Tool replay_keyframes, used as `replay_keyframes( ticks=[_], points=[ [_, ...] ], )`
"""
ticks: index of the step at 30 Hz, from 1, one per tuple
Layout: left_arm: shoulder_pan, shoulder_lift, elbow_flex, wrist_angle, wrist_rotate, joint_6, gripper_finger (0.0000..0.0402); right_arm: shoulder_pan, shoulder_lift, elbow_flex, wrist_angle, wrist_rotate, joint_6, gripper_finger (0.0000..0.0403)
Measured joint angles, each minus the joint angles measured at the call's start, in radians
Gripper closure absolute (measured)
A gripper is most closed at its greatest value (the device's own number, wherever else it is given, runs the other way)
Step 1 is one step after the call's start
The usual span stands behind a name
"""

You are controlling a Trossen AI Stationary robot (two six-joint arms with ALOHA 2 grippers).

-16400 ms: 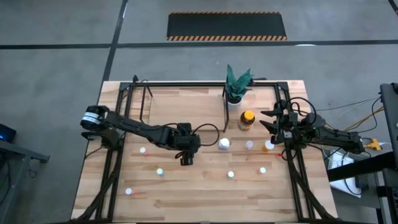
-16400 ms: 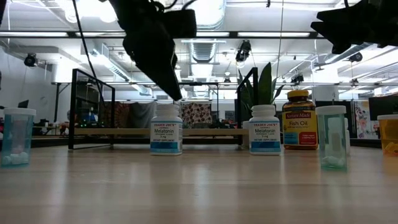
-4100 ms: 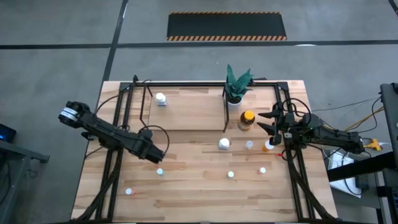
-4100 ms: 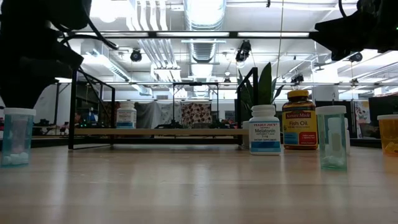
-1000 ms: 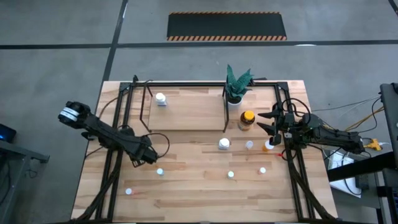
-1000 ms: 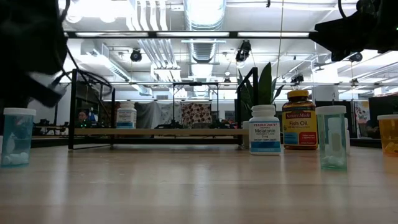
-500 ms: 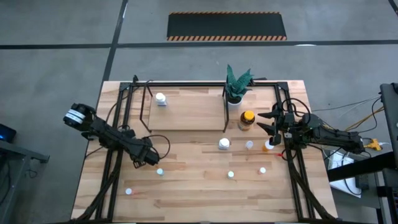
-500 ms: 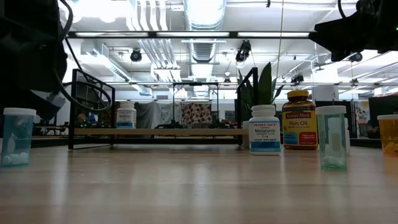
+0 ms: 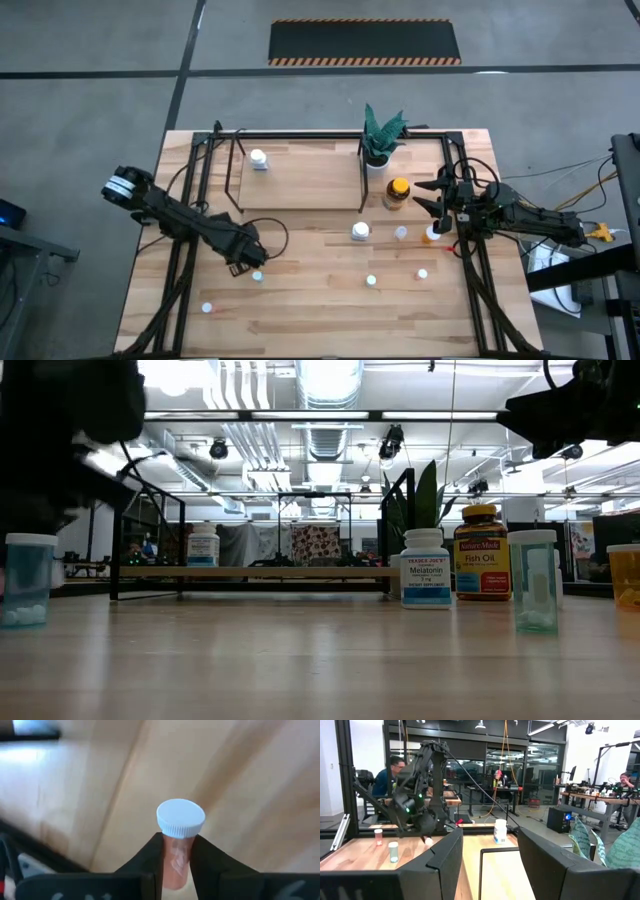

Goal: Pick and place medicine bottles onto shelf by color
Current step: Put the left pink medicine bottle on the shelf

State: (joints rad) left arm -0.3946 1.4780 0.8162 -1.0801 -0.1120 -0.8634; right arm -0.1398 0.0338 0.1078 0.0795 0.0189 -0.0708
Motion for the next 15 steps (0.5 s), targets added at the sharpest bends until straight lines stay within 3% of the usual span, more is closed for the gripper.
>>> replay_keyframes(
  ticks=[5,9,12,15],
  points=[
    [0.0,-0.007,0.159,0.012,-0.142,0.068,0.0348,0.0,0.0,0.0,0.0,0.0,0.0,0.022],
    [-0.001,-0.013,0.246,0.115,-0.412,0.172,0.0348,0.0,0.0,0.0,0.0,0.0,0.0,0.022],
    [0.019,-0.023,0.249,0.297,-0.641,0.248,0.0348,0.0,0.0,0.0,0.0,0.0,0.0,0.022],
    [0.064,-0.024,0.227,0.458,-0.785,0.267,0.0348,0.0,0.0,0.0,0.001,0.0,0.0,0.022]
  ],
)
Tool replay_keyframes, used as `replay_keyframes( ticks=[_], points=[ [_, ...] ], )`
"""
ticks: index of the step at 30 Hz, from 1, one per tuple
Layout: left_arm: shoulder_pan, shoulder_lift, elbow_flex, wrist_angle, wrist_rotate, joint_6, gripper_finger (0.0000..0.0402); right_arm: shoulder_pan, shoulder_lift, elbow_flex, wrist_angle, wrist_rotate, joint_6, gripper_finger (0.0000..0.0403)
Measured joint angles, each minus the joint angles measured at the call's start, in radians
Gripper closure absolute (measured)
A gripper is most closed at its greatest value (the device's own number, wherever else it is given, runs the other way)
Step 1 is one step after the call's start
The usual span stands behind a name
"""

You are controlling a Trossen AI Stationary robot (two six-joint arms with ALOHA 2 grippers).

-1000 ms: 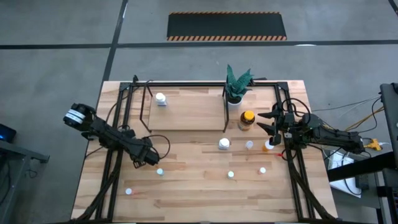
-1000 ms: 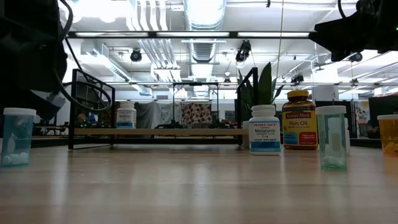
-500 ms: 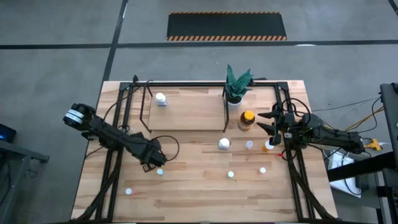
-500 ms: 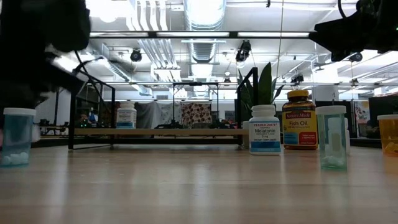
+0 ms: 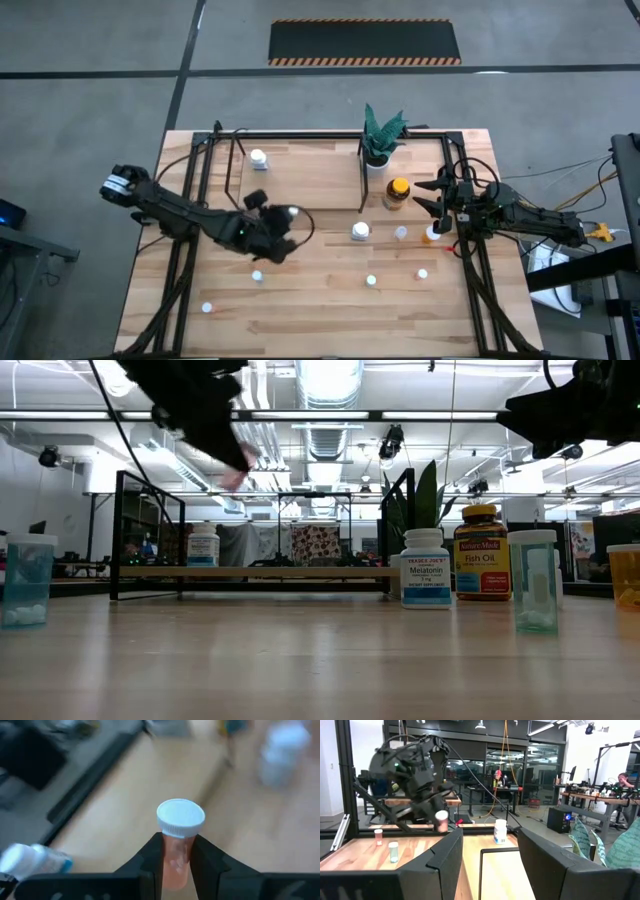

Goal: Pick and place medicine bottles onto shelf by color
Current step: Put the left pink medicine bottle on the shelf

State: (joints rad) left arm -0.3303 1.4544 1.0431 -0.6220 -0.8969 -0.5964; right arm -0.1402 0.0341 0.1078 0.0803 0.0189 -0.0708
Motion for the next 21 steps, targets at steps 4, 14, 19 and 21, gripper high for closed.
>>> replay_keyframes(
  ticks=[4,14,19,21],
  points=[
    [0.067,0.017,-0.063,0.196,-0.152,-0.077,0.0347,0.0,0.0,0.0,0.0,0.0,0.0,0.022],
    [0.186,0.119,-0.222,0.572,-0.351,-0.189,0.0347,0.0,0.0,0.0,-0.001,-0.001,0.0,0.022],
    [0.202,0.191,-0.234,0.597,-0.355,-0.262,0.0347,0.0,0.0,0.0,-0.001,0.0,0.0,0.022],
    [0.203,0.21,-0.234,0.598,-0.367,-0.285,0.0347,0.0,0.0,0.0,-0.001,-0.001,0.0,0.022]
  ],
)
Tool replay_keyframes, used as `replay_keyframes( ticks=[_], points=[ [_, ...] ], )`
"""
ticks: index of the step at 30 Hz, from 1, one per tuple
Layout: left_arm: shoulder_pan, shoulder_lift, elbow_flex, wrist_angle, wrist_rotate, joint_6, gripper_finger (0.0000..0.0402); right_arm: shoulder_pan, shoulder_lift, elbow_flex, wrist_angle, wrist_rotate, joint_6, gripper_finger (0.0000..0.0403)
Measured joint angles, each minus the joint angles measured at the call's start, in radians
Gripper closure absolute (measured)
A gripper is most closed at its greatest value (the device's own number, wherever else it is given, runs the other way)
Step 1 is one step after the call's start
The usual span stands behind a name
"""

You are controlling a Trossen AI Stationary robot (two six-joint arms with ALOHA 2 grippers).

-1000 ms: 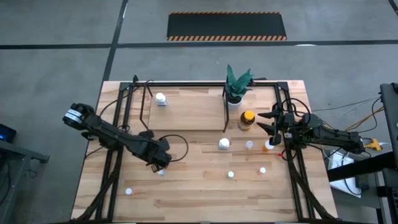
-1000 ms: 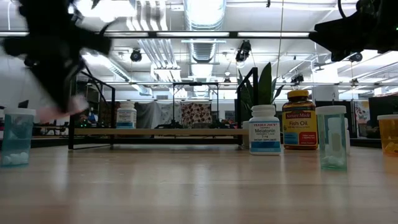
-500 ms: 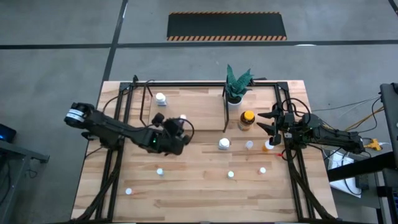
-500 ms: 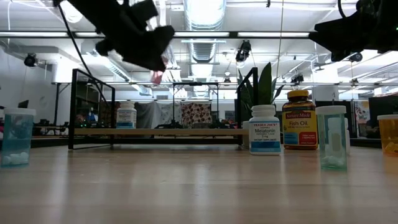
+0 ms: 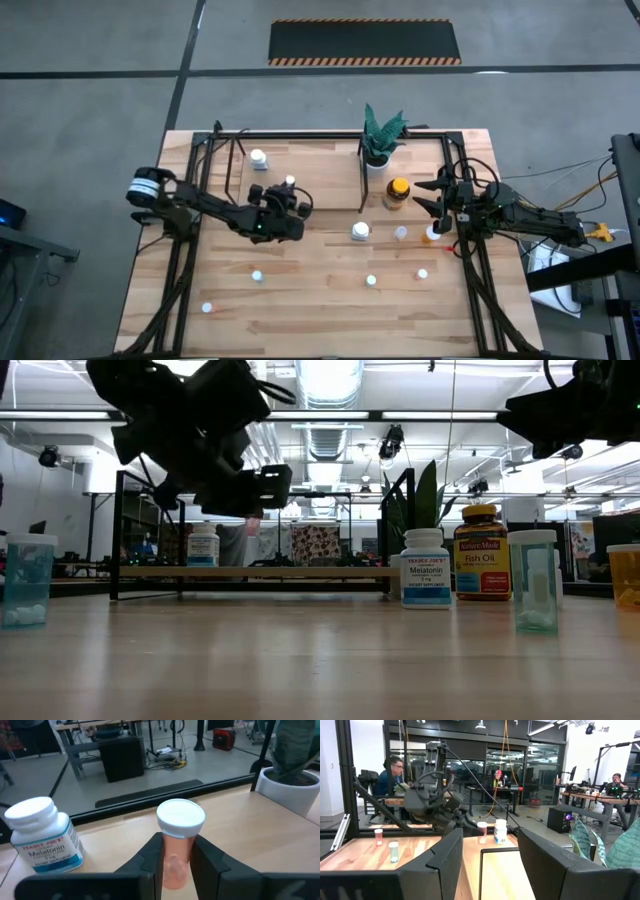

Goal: Pick and place medicine bottles onto shelf by color
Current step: Put the left pink medicine bottle on the shelf

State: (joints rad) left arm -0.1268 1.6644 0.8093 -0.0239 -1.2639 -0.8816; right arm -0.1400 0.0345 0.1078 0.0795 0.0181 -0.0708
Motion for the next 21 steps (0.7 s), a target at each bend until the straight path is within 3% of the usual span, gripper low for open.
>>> replay_keyframes(
  ticks=[9,21],
  points=[
    [0.028,0.109,0.0,0.003,-0.039,-0.181,0.0347,0.0,0.0,0.0,0.0,0.0,0.0,0.022],
    [0.048,0.156,0.002,0.017,-0.046,-0.188,0.0347,0.0,0.0,0.0,-0.001,0.0,0.0,0.022]
  ],
)
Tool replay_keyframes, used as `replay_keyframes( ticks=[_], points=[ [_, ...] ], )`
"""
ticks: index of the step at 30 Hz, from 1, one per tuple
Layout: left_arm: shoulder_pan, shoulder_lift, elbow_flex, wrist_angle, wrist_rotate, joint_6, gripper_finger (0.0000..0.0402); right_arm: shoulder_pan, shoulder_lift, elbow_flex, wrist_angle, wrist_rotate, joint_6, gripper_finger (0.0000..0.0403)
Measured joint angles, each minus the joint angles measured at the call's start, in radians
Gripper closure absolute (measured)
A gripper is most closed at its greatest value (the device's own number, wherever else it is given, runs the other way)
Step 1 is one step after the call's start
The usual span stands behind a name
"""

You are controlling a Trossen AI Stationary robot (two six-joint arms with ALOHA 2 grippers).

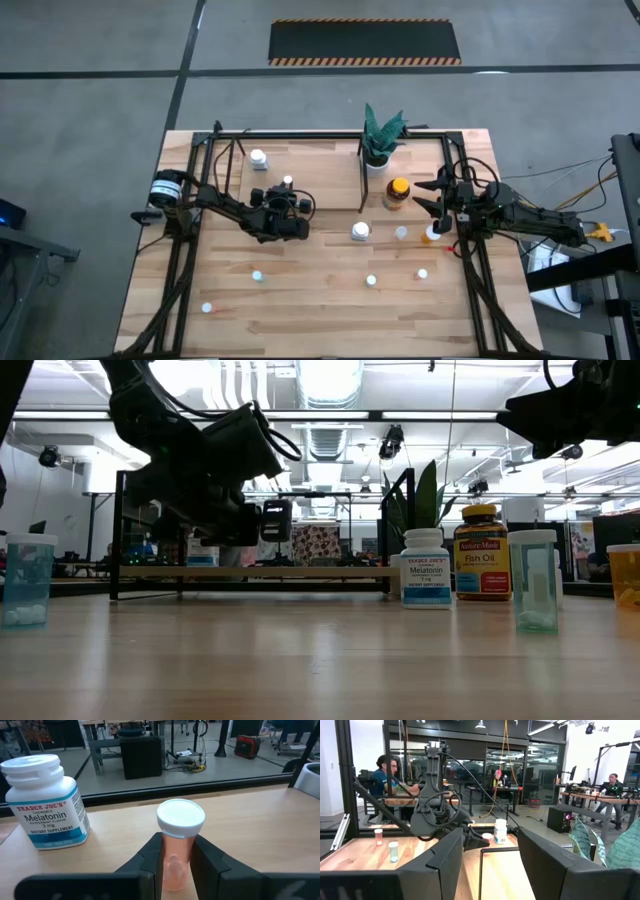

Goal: Pick and place medicine bottles onto shelf by color
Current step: Put the left pink medicine bottle on the shelf

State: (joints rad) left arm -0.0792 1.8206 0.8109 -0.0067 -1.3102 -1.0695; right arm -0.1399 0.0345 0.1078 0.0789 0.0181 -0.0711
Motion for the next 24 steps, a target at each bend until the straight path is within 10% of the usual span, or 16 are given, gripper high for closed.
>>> replay_keyframes(
  ticks=[12,24],
  points=[
    [0.01,0.0,-0.002,0.0,0.027,-0.001,0.0343,0.0,0.0,0.0,0.0,0.0,0.0,0.022],
    [0.01,-0.002,-0.002,-0.002,0.062,0.014,0.0253,0.0,0.0,0.0,0.0,0.0,0.0,0.022]
  ],
)
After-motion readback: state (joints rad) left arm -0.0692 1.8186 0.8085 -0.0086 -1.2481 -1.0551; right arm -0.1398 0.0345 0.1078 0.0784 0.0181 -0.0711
